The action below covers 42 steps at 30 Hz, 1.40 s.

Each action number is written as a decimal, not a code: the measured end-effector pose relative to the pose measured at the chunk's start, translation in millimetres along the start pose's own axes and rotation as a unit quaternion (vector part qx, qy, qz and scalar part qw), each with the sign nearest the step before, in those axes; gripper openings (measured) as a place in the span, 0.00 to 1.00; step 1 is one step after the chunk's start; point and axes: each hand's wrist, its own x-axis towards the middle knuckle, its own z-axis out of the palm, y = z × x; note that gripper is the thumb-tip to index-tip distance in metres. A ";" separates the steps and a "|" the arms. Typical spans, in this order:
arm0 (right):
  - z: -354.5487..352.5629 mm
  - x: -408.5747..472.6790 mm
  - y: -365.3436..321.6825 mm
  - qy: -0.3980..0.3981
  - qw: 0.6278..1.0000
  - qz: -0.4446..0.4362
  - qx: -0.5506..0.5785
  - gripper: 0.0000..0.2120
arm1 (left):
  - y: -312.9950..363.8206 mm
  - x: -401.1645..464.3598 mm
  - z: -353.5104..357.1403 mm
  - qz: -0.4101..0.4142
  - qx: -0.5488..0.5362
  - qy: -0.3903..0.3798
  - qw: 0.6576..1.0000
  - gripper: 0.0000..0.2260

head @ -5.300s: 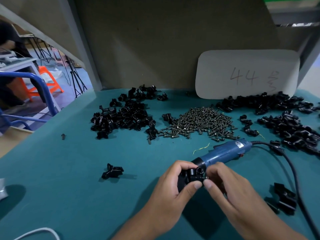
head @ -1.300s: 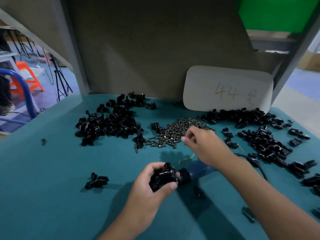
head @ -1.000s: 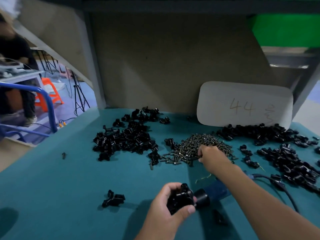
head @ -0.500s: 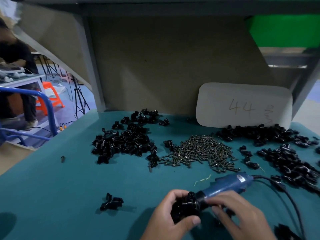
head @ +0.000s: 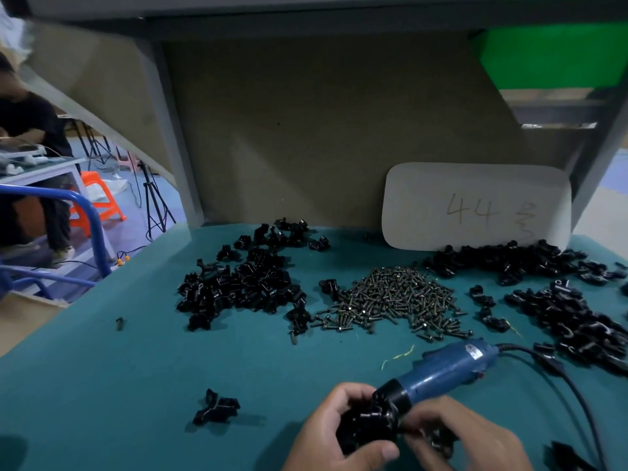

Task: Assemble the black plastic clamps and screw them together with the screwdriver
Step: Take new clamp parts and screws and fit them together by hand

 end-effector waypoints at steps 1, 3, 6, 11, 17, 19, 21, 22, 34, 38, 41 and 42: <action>-3.8 0.8 0.7 -0.003 0.999 -0.022 -0.024 0.29 | -1.4 0.0 0.4 -0.006 -0.003 -0.002 1.000 0.26; -13.7 5.3 5.3 -0.026 0.999 -0.027 -0.030 0.25 | -3.3 -0.1 1.1 -0.012 -0.005 -0.008 1.000 0.27; -18.6 6.2 11.9 -0.039 0.999 0.011 -0.002 0.26 | -3.4 -0.2 3.0 -0.019 -0.004 -0.013 1.000 0.28; -20.1 12.4 5.2 -0.001 0.999 -0.002 0.044 0.13 | -3.0 1.5 1.4 -0.021 -0.010 -0.010 1.000 0.31; -20.8 8.9 9.8 -0.023 0.993 0.009 0.112 0.17 | -2.8 0.7 0.1 -0.019 -0.031 0.000 0.999 0.27; -17.1 8.1 11.0 -0.009 0.996 0.001 0.086 0.14 | -2.5 0.5 1.6 -0.017 -0.040 -0.003 0.999 0.27; -14.9 6.3 9.2 0.004 0.996 0.001 0.086 0.08 | -2.3 0.1 3.0 -0.015 -0.039 -0.006 0.999 0.29; -14.4 6.1 8.6 0.008 0.997 0.005 0.081 0.07 | -1.9 -0.6 3.6 -0.014 -0.041 -0.009 0.999 0.29; -6.7 6.1 14.3 -0.038 0.997 -0.065 -0.009 0.19 | -4.6 0.3 4.4 -0.023 -0.059 -0.023 0.998 0.31; -20.4 8.2 13.2 -0.111 0.969 -0.127 -0.182 0.09 | -6.0 3.3 2.3 -0.024 -0.065 -0.012 0.997 0.32; -22.8 7.8 9.9 -0.109 0.959 -0.144 -0.217 0.04 | -7.2 2.3 3.7 -0.032 -0.064 -0.020 0.997 0.33; -23.4 7.4 10.0 -0.111 0.959 -0.140 -0.220 0.04 | -7.4 1.7 3.5 -0.034 -0.062 -0.024 0.997 0.33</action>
